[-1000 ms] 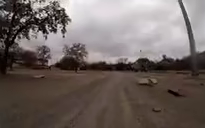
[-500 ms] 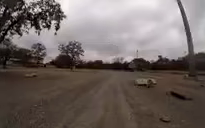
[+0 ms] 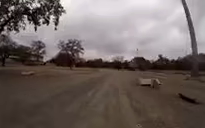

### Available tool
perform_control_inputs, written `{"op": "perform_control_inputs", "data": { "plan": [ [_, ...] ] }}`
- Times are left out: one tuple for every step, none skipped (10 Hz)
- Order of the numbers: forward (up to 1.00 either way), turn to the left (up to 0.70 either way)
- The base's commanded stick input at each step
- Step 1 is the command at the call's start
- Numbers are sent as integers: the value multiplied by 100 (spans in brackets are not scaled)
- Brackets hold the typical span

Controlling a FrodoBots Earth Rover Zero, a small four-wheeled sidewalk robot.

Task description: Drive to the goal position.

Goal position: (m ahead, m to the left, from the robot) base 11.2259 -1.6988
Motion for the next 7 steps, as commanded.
{"op": "perform_control_inputs", "data": {
  "plan": [
    [70,-33],
    [70,-1],
    [70,-1],
    [70,-1],
    [70,-1],
    [70,-1],
    [70,-1]
  ]
}}
